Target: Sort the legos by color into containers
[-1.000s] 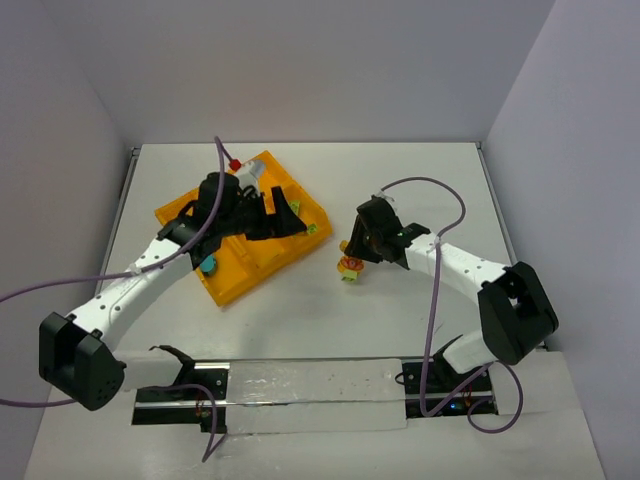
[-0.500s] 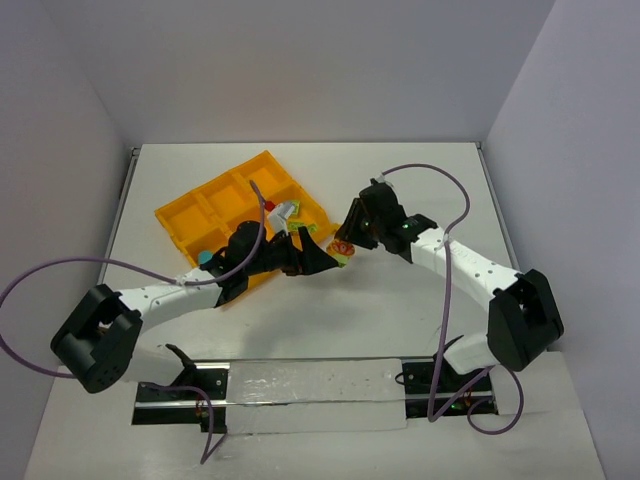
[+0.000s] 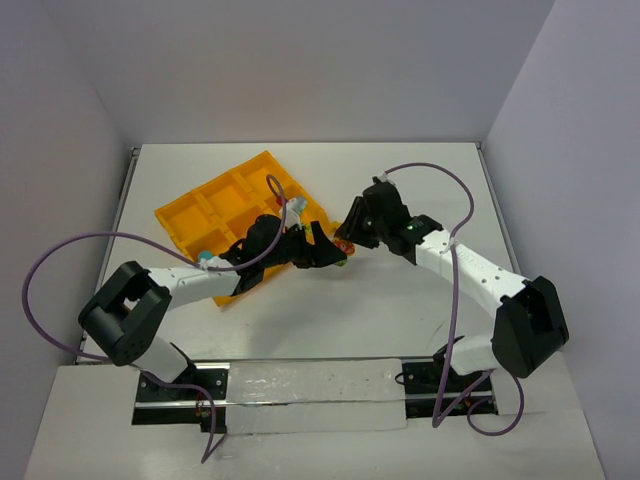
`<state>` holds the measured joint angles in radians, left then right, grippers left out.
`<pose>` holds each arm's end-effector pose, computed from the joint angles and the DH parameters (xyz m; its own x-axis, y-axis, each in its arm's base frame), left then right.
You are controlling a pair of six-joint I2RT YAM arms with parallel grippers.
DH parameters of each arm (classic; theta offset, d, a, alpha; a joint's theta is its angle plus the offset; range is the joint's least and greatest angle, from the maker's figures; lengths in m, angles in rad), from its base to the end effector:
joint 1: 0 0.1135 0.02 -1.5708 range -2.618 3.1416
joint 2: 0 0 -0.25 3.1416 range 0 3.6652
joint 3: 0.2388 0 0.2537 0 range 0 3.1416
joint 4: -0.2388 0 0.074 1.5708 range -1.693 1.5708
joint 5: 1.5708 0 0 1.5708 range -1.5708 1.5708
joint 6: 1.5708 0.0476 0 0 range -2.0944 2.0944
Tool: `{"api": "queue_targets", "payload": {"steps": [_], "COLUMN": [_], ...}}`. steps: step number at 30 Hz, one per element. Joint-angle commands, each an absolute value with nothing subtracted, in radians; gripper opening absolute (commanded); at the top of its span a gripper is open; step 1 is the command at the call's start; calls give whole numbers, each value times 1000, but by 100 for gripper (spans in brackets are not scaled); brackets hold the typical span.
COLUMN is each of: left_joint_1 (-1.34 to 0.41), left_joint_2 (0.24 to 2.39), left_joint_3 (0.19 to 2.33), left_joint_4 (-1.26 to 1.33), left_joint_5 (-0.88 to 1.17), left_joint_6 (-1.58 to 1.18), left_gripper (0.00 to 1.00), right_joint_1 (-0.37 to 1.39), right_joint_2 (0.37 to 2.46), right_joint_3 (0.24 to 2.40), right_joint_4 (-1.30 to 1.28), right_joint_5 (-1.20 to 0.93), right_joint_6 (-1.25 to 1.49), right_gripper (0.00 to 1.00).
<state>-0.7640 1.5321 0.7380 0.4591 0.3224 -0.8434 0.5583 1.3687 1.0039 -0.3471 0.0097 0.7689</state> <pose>0.2339 -0.2450 0.1904 -0.8093 -0.2057 -0.5502 0.4027 0.4876 -0.7747 0.2662 0.1657 0.2471 -0.7622 0.3437 -0.5485 0.0091 0.8530 0.5219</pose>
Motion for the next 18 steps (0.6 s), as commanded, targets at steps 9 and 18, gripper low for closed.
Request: {"api": "queue_targets", "payload": {"steps": [9,18], "left_joint_1": [-788,-790], "left_joint_2": [1585,1585], "left_joint_3": [846,844], "left_joint_4": [505,499], "left_joint_5": [277,279], "left_joint_6": [-824,-821], "left_gripper": [64,27], "right_joint_1": [552,552], "right_joint_2": [1324,1318], "right_joint_3": [1014,1011], "right_joint_4": [-324,-324], "right_joint_5": [6,5], "right_joint_6": [782,779], "right_gripper": [17,20]}}
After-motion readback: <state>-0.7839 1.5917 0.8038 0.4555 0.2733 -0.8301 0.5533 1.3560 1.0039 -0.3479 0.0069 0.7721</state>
